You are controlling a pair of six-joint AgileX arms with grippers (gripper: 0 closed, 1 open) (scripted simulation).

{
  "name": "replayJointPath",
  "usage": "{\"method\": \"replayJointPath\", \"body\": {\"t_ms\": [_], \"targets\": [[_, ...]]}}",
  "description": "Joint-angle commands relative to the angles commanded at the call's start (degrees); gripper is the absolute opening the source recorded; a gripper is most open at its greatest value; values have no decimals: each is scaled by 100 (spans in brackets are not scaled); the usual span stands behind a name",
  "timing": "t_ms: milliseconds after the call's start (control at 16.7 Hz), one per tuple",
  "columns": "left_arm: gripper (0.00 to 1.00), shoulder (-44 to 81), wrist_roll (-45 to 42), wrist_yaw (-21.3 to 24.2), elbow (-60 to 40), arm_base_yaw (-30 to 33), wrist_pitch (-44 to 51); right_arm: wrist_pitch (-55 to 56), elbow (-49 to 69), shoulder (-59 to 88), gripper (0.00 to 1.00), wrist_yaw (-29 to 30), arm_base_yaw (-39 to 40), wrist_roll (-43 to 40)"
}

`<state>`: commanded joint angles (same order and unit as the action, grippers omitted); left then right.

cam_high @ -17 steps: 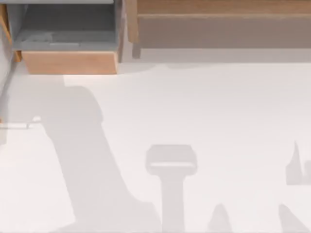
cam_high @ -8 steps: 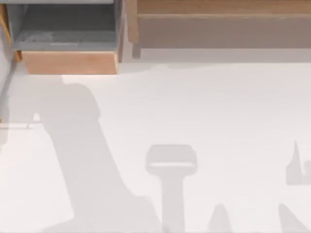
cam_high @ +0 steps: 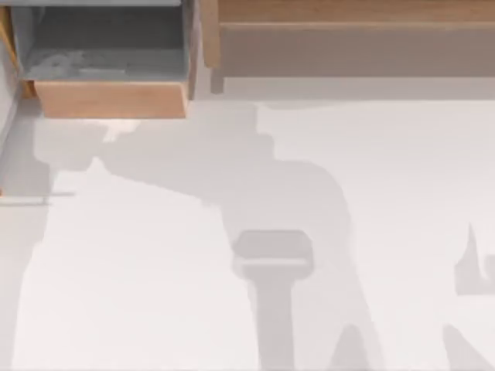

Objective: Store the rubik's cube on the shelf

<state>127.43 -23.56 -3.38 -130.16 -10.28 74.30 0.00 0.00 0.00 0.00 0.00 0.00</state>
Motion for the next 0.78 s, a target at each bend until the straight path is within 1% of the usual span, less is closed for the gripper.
{"method": "replayJointPath", "body": {"t_ms": [180, 360, 540, 780], "targets": [[0, -695, 101, -419, 961, 934, -606, 0, 0, 0, 100, 0, 0, 0], [0, -1049, 214, -836, 2063, 2017, -1521, 0, 0, 0, 100, 0, 0, 0], [0, -1108, 336, -1257, 3126, 3100, -2800, 0, 0, 0, 100, 0, 0, 0], [0, -877, 512, -1837, 4275, 4320, -5011, 0, 0, 0, 100, 0, 0, 0]]}}
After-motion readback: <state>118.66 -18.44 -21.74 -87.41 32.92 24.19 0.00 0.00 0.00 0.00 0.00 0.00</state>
